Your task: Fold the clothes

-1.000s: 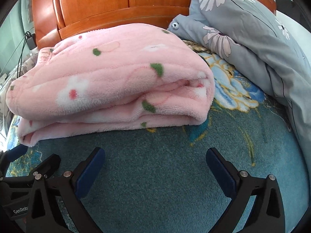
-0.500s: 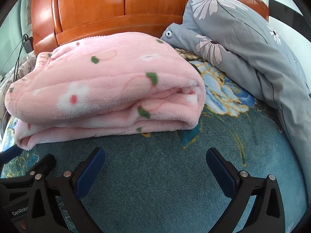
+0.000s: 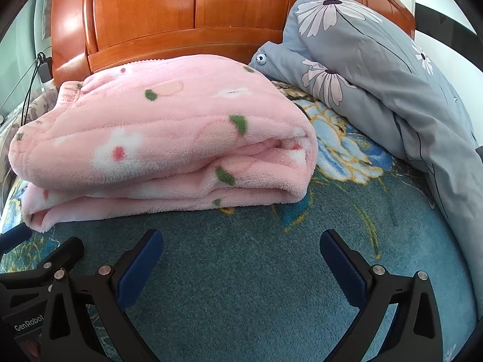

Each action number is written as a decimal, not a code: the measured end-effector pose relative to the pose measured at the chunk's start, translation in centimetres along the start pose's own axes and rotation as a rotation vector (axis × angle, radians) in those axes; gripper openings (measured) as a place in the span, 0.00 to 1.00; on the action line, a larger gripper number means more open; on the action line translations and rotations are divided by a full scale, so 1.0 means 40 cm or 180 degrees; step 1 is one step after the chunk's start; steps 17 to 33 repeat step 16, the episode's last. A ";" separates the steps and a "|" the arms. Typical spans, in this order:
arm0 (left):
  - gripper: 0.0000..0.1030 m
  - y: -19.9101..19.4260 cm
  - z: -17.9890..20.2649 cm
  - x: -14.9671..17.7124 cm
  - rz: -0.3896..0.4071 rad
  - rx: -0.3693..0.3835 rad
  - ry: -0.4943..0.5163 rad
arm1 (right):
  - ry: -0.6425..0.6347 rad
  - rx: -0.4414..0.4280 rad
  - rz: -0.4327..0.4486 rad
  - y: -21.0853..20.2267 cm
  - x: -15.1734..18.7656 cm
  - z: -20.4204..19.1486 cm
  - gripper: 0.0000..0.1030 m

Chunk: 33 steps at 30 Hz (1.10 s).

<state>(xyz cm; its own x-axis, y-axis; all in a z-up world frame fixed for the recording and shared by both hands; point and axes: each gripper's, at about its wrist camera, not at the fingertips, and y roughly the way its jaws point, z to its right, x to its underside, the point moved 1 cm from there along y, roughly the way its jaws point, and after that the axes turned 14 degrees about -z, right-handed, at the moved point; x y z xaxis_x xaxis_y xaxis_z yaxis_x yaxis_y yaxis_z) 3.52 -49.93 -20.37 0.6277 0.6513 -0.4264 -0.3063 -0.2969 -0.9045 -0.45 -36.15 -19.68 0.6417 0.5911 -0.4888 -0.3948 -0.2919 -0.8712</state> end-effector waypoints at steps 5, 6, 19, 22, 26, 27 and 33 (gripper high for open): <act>1.00 0.006 0.003 -0.012 0.0003 0.0010 0.0021 | 0.0008 0.0009 -0.0006 0.002 0.000 0.000 1.00; 1.00 0.005 0.003 -0.011 0.0005 0.0011 0.0019 | 0.0010 0.0010 -0.0005 0.001 0.000 0.000 1.00; 1.00 0.000 -0.003 -0.005 0.0017 0.0026 -0.0019 | -0.0006 0.0035 0.0001 -0.001 0.001 -0.004 1.00; 1.00 0.000 -0.003 -0.005 0.0017 0.0026 -0.0019 | -0.0006 0.0035 0.0001 -0.001 0.001 -0.004 1.00; 1.00 0.000 -0.003 -0.005 0.0017 0.0026 -0.0019 | -0.0006 0.0035 0.0001 -0.001 0.001 -0.004 1.00; 1.00 0.000 -0.003 -0.005 0.0017 0.0026 -0.0019 | -0.0006 0.0035 0.0001 -0.001 0.001 -0.004 1.00; 1.00 0.000 -0.003 -0.005 0.0017 0.0026 -0.0019 | -0.0006 0.0035 0.0001 -0.001 0.001 -0.004 1.00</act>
